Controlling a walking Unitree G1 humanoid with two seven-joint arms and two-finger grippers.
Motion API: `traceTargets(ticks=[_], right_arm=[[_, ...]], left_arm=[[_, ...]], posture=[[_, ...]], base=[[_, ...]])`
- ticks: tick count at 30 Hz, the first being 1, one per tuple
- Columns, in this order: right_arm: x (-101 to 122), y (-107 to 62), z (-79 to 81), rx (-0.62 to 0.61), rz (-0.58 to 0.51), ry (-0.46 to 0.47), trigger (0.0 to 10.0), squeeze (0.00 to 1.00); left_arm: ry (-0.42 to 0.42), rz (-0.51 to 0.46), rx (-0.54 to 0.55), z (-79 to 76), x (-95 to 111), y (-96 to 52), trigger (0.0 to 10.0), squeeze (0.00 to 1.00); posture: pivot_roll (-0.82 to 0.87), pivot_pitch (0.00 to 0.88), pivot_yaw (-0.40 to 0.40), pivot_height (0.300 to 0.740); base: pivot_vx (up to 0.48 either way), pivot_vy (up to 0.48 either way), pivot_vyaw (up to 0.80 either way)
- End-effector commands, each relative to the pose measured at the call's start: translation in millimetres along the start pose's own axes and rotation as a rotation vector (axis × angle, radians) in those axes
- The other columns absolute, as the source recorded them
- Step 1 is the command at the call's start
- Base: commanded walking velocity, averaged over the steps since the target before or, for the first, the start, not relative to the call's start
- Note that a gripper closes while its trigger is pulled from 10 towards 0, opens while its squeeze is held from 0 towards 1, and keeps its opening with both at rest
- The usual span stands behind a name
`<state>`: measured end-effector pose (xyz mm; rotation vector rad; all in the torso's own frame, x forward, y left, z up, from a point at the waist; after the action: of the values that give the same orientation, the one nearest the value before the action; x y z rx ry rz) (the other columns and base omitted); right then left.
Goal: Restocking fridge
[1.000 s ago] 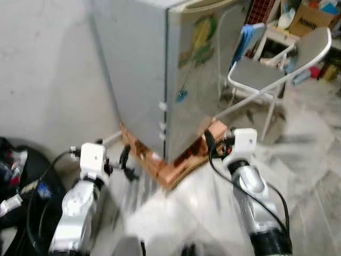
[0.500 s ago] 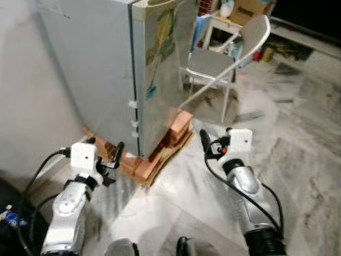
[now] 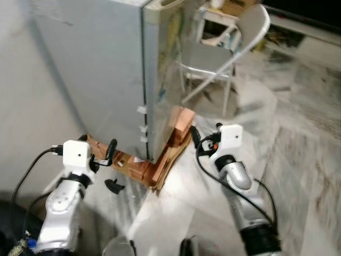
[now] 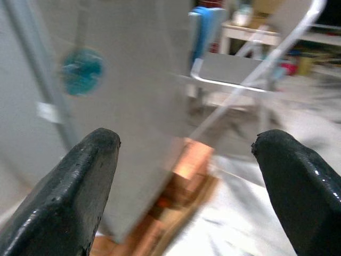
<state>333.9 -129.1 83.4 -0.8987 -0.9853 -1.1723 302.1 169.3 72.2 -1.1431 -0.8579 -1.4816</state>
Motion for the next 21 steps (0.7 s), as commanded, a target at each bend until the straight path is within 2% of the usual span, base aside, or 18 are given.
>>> traceTargets(ticks=[1, 8, 10, 21], right_arm=[[0.9, 1.6, 4.0, 0.006, 0.000, 0.000, 10.0, 0.00], [0.6, 3.1, 5.4, 0.007, 0.000, -0.002, 10.0, 0.00], [0.6, 3.0, 5.1, 0.007, -0.002, -0.002, 10.0, 0.00], [2.5, 2.5, 3.5, 0.008, -0.012, -0.014, 10.0, 0.00]], left_arm=[[0.017, 0.015, 0.006, 4.2, -3.3, -3.4, 10.0, 0.00], [0.016, -0.008, -0.010, 0.5, 1.2, -1.7, 10.0, 0.00], [0.011, -0.020, -0.023, -2.4, 2.8, -1.4, 10.0, 0.00], [-0.002, -0.029, -0.034, -6.1, 4.2, 0.0, 10.0, 0.00]], posture=[[0.07, 0.069, -0.051, 0.740], [0.07, 0.066, -0.048, 0.740], [0.07, 0.063, -0.047, 0.740], [0.07, 0.061, -0.049, 0.740]], base=[[0.000, 0.000, -0.80], [0.000, 0.000, -0.80], [0.307, 0.000, -0.80], [0.373, 0.000, 0.00]])
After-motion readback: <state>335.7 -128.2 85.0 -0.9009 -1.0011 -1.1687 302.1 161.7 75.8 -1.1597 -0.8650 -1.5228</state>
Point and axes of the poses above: a point about 5 cm out from each wrist's last joint towards the gripper, its own y axis pointing out of the wrist towards the gripper, its own x axis along the axis of the wrist's last joint, z = x × y, the point moved 5 cm from there along y, pointing out of the wrist towards the gripper, and after that the axes turned 15 degrees about y, right-handed, at the moved point
